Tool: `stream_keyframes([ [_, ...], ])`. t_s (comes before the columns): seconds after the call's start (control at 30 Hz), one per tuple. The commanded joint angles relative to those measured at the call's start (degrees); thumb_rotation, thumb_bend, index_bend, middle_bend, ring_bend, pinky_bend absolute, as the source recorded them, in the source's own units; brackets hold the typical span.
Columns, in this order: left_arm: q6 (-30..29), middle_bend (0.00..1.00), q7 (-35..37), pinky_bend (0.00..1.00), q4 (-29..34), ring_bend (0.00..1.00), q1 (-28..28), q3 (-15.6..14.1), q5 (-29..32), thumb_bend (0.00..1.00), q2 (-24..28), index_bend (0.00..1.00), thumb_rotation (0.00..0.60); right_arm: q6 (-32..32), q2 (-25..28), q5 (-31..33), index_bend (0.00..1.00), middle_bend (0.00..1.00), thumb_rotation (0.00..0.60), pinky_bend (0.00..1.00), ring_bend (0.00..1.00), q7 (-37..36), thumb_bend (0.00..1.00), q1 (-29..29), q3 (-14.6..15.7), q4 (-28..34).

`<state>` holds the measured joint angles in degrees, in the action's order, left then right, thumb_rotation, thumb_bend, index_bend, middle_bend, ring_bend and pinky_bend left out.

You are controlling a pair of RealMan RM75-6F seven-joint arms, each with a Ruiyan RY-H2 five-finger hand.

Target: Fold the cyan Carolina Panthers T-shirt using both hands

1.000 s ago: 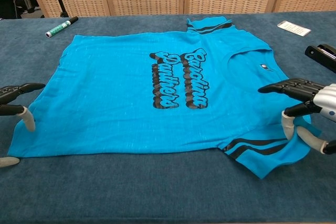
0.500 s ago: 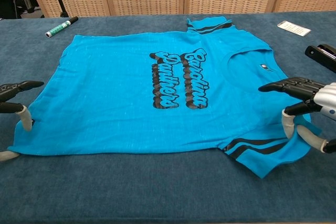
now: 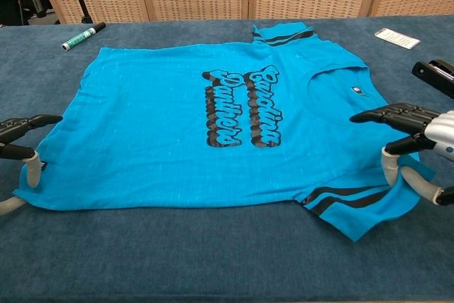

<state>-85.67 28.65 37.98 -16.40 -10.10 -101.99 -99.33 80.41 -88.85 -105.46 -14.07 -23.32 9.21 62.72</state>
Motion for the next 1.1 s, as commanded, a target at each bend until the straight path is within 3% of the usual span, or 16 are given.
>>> stream_keyframes([
  [0.03, 0.06, 0.00, -0.27, 0.00, 0.30, 0.00, -0.05, -0.13, 0.00, 0.36, 0.06, 0.66, 0.600, 0.02, 0.01, 0.02, 0.68, 0.08, 0.600, 0.00, 0.00, -0.03, 0.67, 0.00, -0.02, 0.01],
  [0.2, 0.23, 0.00, -0.45, 0.00, 0.69, 0.00, -0.13, -0.21, 0.12, 0.42, 0.19, 0.69, 0.600, 0.03, 0.07, 0.07, 0.68, 0.08, 0.600, 0.00, 0.00, -0.17, 0.67, 0.01, -0.03, 0.04],
  [0.6, -0.31, 0.00, -0.30, 0.00, 2.57, 0.00, -0.21, -0.41, 0.13, 0.42, 1.35, 0.73, 0.600, 0.89, 0.48, -0.78, 0.68, 0.08, 0.600, 0.00, 0.00, -0.92, 0.67, -0.01, 0.44, 0.78],
  [0.93, -1.97, 0.00, 0.40, 0.00, 14.75, 0.00, 0.25, -2.80, -1.55, 0.44, 9.11, 0.75, 0.600, 5.13, 4.71, -7.22, 0.68, 0.09, 0.600, 0.00, 0.00, -0.21, 0.67, -0.10, 4.03, 6.74],
  [1.1, -4.55, 0.00, 1.26, 0.00, 16.38, 0.00, 1.07, -3.70, -2.93, 0.44, 10.78, 0.75, 0.600, 5.83, 6.45, -9.82, 0.68, 0.09, 0.600, 0.00, 0.00, -0.15, 0.67, -0.35, 5.79, 8.83],
])
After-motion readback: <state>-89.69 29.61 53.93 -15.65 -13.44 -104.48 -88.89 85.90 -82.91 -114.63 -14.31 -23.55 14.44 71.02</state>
